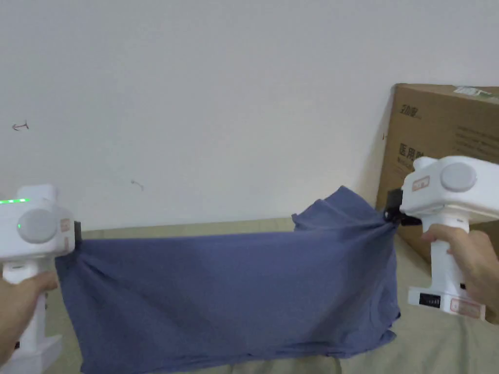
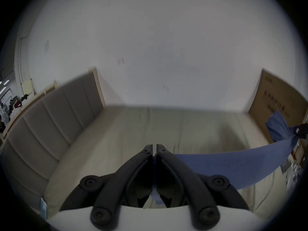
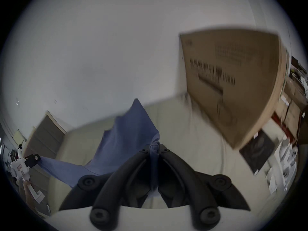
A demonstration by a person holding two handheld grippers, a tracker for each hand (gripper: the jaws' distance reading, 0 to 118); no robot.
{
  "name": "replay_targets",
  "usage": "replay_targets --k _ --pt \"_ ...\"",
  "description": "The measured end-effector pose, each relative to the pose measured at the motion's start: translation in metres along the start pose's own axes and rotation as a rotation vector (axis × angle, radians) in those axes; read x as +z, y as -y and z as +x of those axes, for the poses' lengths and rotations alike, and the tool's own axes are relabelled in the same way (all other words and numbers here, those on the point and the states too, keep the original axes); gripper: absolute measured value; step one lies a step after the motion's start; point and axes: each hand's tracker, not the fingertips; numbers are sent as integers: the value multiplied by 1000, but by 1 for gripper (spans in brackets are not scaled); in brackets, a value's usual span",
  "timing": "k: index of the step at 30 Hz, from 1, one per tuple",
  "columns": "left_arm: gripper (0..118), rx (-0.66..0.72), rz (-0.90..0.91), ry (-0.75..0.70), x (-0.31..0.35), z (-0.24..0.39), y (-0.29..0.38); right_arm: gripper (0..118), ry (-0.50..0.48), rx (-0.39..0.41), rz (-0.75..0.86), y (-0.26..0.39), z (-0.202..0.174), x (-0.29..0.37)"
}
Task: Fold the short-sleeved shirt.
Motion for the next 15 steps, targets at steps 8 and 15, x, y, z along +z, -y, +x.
replay_targets --k 8,15 --pt "1 -28 -269 -27 -34 -9 138 6 64 -75 -267 142 55 -56" --pt "1 22 -219 26 50 -52 186 6 -23 -45 -253 203 73 35"
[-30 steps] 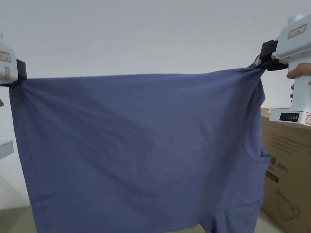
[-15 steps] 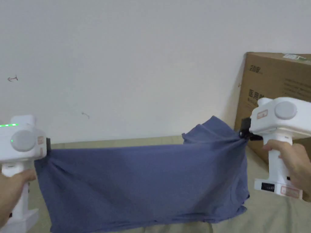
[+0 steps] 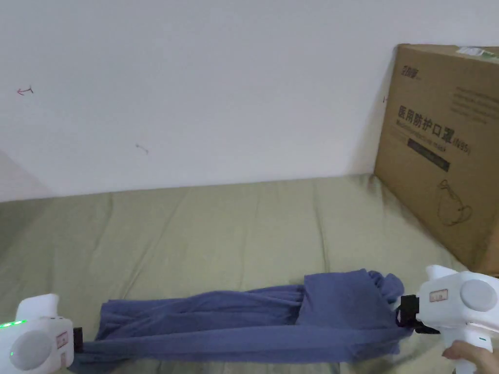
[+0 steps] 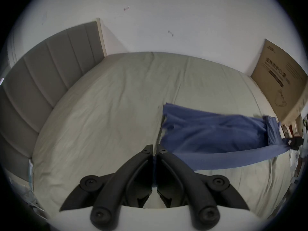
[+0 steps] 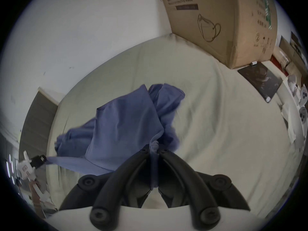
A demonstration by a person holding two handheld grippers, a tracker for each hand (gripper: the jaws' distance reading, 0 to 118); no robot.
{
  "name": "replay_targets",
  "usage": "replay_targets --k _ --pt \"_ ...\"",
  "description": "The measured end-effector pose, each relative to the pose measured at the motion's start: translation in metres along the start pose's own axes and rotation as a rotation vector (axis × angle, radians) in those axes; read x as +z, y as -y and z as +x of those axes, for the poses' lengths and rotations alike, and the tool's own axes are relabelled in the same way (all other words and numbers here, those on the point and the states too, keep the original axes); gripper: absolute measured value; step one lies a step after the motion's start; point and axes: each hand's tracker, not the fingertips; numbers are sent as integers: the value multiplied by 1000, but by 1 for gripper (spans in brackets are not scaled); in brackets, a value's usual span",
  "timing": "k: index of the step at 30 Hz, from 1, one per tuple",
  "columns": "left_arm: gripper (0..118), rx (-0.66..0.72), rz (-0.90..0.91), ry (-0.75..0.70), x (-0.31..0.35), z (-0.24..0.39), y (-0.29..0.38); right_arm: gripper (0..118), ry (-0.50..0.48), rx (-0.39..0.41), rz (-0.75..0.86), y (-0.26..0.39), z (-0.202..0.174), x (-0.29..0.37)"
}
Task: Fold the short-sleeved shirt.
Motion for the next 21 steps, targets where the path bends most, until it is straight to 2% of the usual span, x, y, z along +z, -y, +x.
replay_targets --k 4,6,8,14,17,18,19,20,21 --pt "1 -46 29 -11 81 -12 73 6 -50 -28 77 75 3 82" --pt "1 -49 19 -38 112 -21 109 6 -27 -28 24 112 11 108" --pt "1 -74 11 -51 151 -24 151 6 -22 -35 42 159 22 135" --pt "1 -91 -112 -64 188 -50 244 6 -2 -47 -8 265 51 179" --pt "1 -48 -115 -43 201 -57 267 6 75 29 -46 294 56 182" --pt "2 -50 -114 -43 202 -58 271 6 72 19 -41 296 58 181" --pt "7 -59 -107 -40 200 -58 274 7 70 -1 -42 299 59 180" --pt "29 -69 -122 -41 199 -57 273 14 62 -28 -44 299 61 178" --pt "54 -80 -130 -44 199 -55 272 31 60 -36 -47 298 60 178"
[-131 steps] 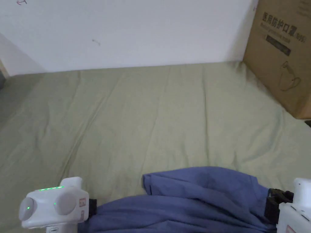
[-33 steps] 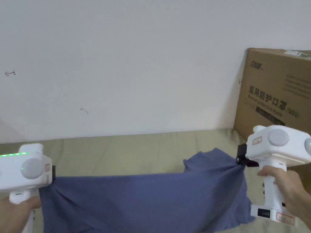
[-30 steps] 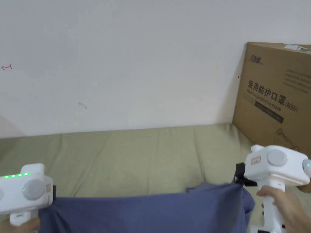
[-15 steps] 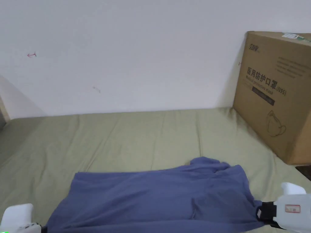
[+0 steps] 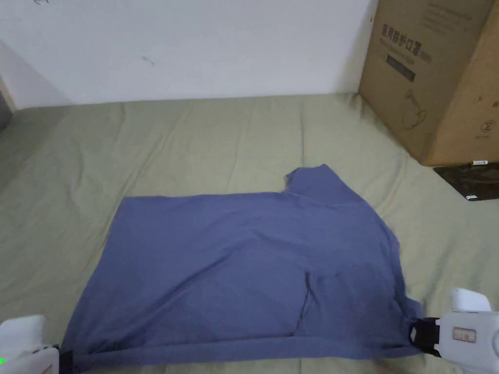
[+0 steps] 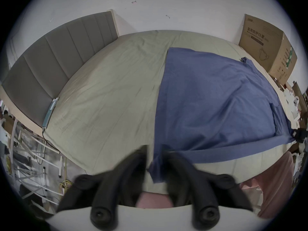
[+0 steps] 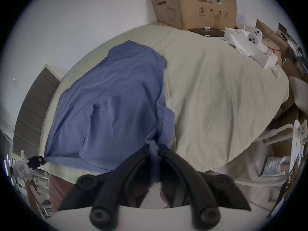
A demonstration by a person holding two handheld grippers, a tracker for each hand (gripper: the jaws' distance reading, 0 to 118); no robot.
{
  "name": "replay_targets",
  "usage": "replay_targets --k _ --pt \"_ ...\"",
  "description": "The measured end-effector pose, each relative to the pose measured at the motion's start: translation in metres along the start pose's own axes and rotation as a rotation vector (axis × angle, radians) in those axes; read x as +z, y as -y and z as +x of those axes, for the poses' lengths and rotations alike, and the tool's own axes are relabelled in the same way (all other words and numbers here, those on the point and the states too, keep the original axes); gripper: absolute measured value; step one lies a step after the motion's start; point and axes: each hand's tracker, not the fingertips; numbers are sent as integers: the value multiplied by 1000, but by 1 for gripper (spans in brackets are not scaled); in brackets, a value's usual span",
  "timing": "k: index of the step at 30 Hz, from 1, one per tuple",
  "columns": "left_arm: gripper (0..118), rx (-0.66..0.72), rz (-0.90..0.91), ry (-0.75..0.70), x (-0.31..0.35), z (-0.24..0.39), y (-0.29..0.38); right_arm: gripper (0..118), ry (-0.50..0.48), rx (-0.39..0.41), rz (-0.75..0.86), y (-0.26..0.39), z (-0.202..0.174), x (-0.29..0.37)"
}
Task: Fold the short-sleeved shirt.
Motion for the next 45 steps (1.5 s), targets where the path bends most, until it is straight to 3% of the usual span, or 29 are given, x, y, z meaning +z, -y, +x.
replay_targets --k 1,2,3,7,8,9,10,11,12,14,17,18,19,20,21,22,25,28,30,32,35,36,37,38,41,42,43,44,45 --pt "77 -13 -1 -10 -1 1 -1 56 11 4 -2 -2 -1 1" --pt "99 -13 10 -9 0 0 0 91 53 19 30 -2 -3 4" --pt "107 -2 25 0 1 0 -1 103 46 28 36 -2 -4 7" --pt "103 63 74 106 23 -7 -2 102 6 49 77 -5 -8 32" --pt "92 80 104 134 29 -9 0 97 4 75 112 -5 -10 39" --pt "72 90 113 156 33 -11 3 85 19 97 135 -4 -12 43" --pt "39 96 104 150 35 -13 7 59 51 113 147 -2 -16 46" --pt "0 107 100 146 43 -10 11 14 59 123 141 2 -18 46" --pt "0 99 94 145 47 -11 15 3 48 122 140 6 -18 46" --pt "0 140 110 159 54 -20 22 3 12 108 110 11 -14 43" --pt "1 173 106 177 49 -32 24 3 38 111 105 21 -12 37" --pt "15 165 96 169 47 -35 25 3 46 118 97 22 -11 35" --pt "38 133 67 145 42 -30 23 3 47 117 93 23 -10 32" --pt "79 92 51 130 37 -28 22 3 43 106 87 23 -7 31" --pt "101 80 39 135 31 -25 22 3 38 97 79 23 -6 29" --pt "111 57 9 145 25 -21 22 3 33 90 70 23 -4 27" --pt "92 22 -29 159 7 -16 21 3 49 91 55 24 -3 24" --pt "1 7 -43 156 -5 -8 25 3 45 90 35 26 0 20" --pt "0 3 -85 102 -19 -9 26 3 38 88 27 27 2 18" --pt "0 42 -103 173 -18 -11 26 4 34 96 21 27 1 18" --pt "0 25 -80 161 -5 -10 21 17 48 129 33 24 -1 21" --pt "0 27 -80 161 -4 -11 20 24 60 140 36 21 -1 20" --pt "0 34 -80 163 -4 -13 19 50 65 147 40 18 -2 18" --pt "0 36 -79 166 -3 -13 19 88 63 150 36 16 -1 16" --pt "0 35 -79 170 2 -11 19 91 -4 152 -9 9 0 5" --pt "0 36 -81 172 2 -10 20 83 -10 154 -33 9 0 0" --pt "0 38 -84 171 3 -11 20 54 -2 170 -34 10 -1 -5" --pt "0 40 -84 172 4 -11 21 0 38 188 -50 12 -2 -10" --pt "0 45 -84 174 4 -11 22 0 112 191 -35 14 -2 -15"
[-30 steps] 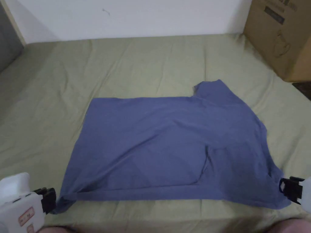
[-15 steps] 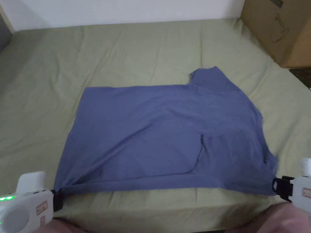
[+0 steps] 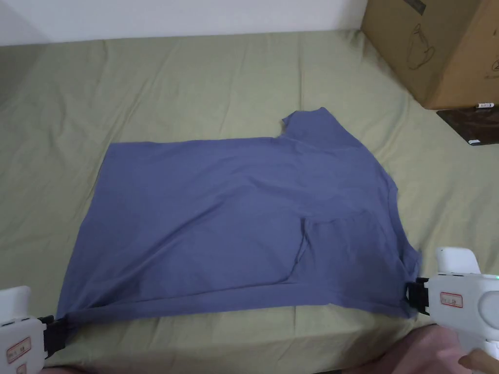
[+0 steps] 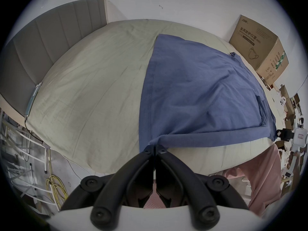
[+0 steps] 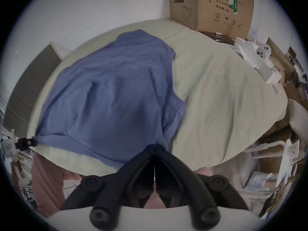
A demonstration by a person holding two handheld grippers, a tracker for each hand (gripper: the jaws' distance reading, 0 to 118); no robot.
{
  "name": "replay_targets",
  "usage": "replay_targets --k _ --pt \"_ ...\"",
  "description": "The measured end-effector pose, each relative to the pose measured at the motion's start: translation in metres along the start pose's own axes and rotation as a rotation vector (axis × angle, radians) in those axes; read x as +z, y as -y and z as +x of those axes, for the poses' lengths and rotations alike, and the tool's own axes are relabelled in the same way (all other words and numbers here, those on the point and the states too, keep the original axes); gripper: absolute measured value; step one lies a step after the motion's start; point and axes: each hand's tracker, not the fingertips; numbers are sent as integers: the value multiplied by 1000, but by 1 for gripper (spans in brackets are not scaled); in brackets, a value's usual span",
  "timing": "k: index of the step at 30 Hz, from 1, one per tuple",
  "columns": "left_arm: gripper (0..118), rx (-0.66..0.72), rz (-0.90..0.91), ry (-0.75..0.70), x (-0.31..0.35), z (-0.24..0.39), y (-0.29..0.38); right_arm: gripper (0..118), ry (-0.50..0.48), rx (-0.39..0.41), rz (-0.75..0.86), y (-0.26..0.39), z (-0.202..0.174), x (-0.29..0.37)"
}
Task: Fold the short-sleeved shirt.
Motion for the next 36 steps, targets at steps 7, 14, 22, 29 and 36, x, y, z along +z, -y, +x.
replay_targets --k 7,14,22,29,36 --pt "0 -8 6 -3 8 2 -5 0 -96 -72 19 -2 13 19" --pt "0 -16 36 -1 16 2 -22 0 -132 -126 71 -28 22 31" --pt "0 3 39 4 9 -3 -40 0 -152 -152 71 -50 21 19" --pt "0 -5 54 -28 -4 -10 -86 0 -149 -204 119 -92 27 10" --pt "0 -15 45 -34 -51 -9 -150 0 -88 -212 123 -150 30 -25"
